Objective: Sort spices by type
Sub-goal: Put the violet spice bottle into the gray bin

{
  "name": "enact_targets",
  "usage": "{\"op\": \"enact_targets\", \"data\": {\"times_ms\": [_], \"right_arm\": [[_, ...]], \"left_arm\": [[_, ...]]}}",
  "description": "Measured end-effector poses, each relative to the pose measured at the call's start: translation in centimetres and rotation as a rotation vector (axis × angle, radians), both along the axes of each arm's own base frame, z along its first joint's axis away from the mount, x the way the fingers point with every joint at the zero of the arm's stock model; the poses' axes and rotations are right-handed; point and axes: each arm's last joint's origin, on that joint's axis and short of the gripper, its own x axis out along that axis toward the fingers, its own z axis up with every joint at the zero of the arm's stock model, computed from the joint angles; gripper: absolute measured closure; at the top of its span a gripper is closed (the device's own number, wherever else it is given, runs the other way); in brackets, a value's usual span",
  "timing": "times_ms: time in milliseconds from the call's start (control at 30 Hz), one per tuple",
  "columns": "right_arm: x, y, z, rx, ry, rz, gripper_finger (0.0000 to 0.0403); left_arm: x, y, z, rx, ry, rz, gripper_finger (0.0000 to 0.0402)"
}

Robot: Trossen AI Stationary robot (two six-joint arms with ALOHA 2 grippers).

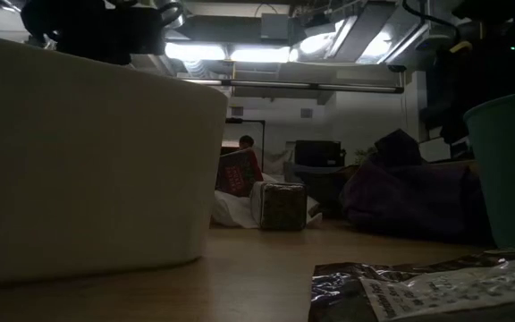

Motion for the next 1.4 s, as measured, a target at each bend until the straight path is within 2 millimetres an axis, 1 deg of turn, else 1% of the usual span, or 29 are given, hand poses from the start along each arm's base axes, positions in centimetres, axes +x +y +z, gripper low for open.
{"op": "enact_targets", "data": {"times_ms": [333, 533, 633, 800, 967, 1067, 1300, 1400], "right_arm": [[0.0, 0.0, 0.0, 0.0, 0.0, 0.0, 0.0198], [0.0, 0.0, 0.0, 0.0, 0.0, 0.0, 0.0198], [0.0, 0.0, 0.0, 0.0, 0.0, 0.0, 0.0198], [0.0, 0.0, 0.0, 0.0, -0.001, 0.0, 0.0198], [0.0, 0.0, 0.0, 0.0, 0.0, 0.0, 0.0198], [0.0, 0.0, 0.0, 0.0, 0.0, 0.0, 0.0198], [0.0, 0.0, 0.0, 0.0, 0.0, 0.0, 0.0198], [0.0, 0.0, 0.0, 0.0, 0.0, 0.0, 0.0198]], "left_arm": [[1.0, -0.2, -1.6, 0.016, 0.053, -0.007, 0.0133], [1.8, -0.3, -2.7, 0.02, 0.064, 0.031, 0.0136], [1.8, -0.3, -2.8, 0.022, 0.069, 0.039, 0.0155], [1.7, -0.2, -2.6, 0.012, 0.064, 0.061, 0.0207], [1.6, -0.2, -2.6, 0.007, 0.077, 0.074, 0.0207], [1.2, -0.1, -2.1, 0.013, 0.125, 0.084, 0.0207], [0.6, 0.0, 1.0, 0.004, 0.181, 0.136, 0.0201], [-0.1, 0.1, 2.5, 0.005, 0.193, 0.142, 0.0201]]}}
